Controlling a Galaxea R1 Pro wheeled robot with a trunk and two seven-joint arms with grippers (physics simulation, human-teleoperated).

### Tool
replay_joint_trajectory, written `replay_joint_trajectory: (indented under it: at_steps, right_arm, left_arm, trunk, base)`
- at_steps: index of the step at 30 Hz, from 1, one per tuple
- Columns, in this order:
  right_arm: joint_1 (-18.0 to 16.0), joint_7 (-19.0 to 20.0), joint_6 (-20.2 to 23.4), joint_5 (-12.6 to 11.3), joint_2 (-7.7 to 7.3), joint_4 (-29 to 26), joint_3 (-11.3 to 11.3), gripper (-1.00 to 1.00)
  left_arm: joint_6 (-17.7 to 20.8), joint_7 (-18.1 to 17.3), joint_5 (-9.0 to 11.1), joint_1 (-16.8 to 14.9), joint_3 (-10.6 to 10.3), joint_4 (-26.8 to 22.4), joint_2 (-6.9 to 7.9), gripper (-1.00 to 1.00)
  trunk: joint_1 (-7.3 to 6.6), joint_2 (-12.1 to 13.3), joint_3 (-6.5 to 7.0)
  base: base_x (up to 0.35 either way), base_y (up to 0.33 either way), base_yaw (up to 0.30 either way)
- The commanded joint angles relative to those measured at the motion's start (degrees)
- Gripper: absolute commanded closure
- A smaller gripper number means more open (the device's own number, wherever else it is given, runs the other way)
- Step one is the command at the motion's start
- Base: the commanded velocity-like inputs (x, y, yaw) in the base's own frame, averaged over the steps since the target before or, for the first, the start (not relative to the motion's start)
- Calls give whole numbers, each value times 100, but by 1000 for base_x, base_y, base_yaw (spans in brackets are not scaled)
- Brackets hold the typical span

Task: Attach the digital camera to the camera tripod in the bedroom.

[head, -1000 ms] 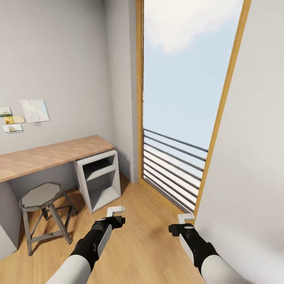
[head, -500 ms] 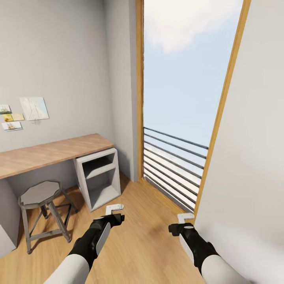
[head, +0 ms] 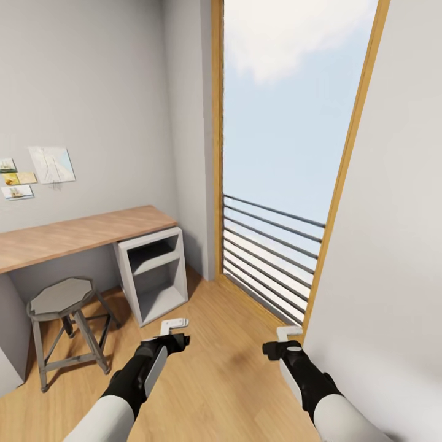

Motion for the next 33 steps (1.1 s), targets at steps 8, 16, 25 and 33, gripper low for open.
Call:
replay_joint_trajectory:
  at_steps: [8,16,25,33]
  right_arm:
    - [-2,-7,337,26,-5,-164,-28,-100]
    - [-2,-6,388,-17,-5,-168,-39,-100]
    - [-2,2,374,-22,-6,-168,-41,-100]
    - [-2,2,383,-27,0,-166,-41,-100]
  left_arm:
    - [192,-371,84,-2,40,1,51,-100]
    - [207,-492,165,-2,92,8,155,-100]
    - [233,-501,176,-2,106,-232,256,-100]
    - [234,-496,176,-2,106,-237,258,-100]
  trunk:
    - [176,-326,-150]
    - [352,-646,-294]
    - [549,-1007,-456]
    - [725,-1328,-599]
  base:
    - [0,0,0]
    - [0,0,0]
    - [0,0,0]
    - [0,0,0]
